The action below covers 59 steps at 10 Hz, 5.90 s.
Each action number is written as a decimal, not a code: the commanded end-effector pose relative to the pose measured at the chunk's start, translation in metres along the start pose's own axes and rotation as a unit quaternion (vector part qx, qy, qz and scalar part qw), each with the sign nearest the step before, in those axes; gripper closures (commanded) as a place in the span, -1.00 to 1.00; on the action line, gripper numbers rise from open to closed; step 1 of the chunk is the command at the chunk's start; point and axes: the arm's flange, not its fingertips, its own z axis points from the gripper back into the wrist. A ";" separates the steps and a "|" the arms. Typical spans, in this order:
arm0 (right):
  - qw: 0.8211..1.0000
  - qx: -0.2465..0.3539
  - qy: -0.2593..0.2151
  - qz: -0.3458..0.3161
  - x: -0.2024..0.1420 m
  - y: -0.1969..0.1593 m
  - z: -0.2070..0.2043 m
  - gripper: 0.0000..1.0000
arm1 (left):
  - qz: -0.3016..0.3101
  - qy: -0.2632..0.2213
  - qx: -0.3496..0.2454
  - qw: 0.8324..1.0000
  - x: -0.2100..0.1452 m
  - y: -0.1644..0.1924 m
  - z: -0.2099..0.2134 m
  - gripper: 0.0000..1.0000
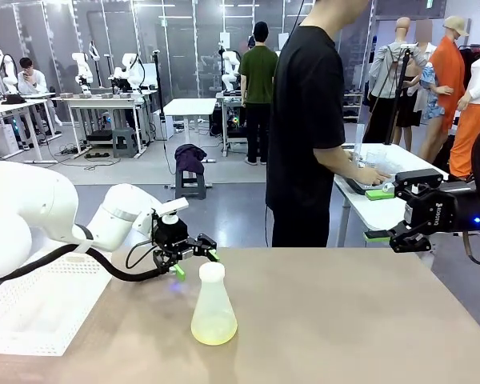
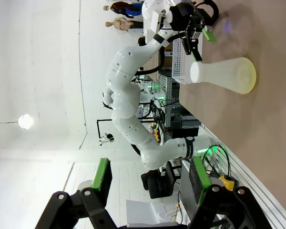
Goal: Prepare the solutions needed for the experiment.
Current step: When the human places the Big flask in the center of the table, pick up the Big flask and place it in the left Organizing basket.
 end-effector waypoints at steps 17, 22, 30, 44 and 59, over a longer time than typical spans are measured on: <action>1.000 0.005 0.000 0.005 0.000 0.002 0.000 -0.66 | -0.001 -0.055 -0.044 0.998 0.016 -0.004 -0.052 -1.00; 1.000 0.005 0.000 0.005 0.000 0.002 0.000 -0.66 | 0.000 -0.091 -0.056 0.994 -0.009 0.004 -0.058 -1.00; 1.000 0.005 0.000 0.005 0.000 0.002 0.000 -0.66 | 0.008 -0.101 -0.066 0.993 -0.022 0.009 -0.091 -1.00; 1.000 0.005 0.000 0.005 0.000 0.002 0.000 -0.66 | 0.017 -0.087 -0.048 0.995 -0.007 0.011 -0.097 1.00; 1.000 0.005 0.000 0.005 0.000 0.002 0.000 -0.66 | -0.011 0.081 0.081 0.993 0.194 -0.119 0.007 1.00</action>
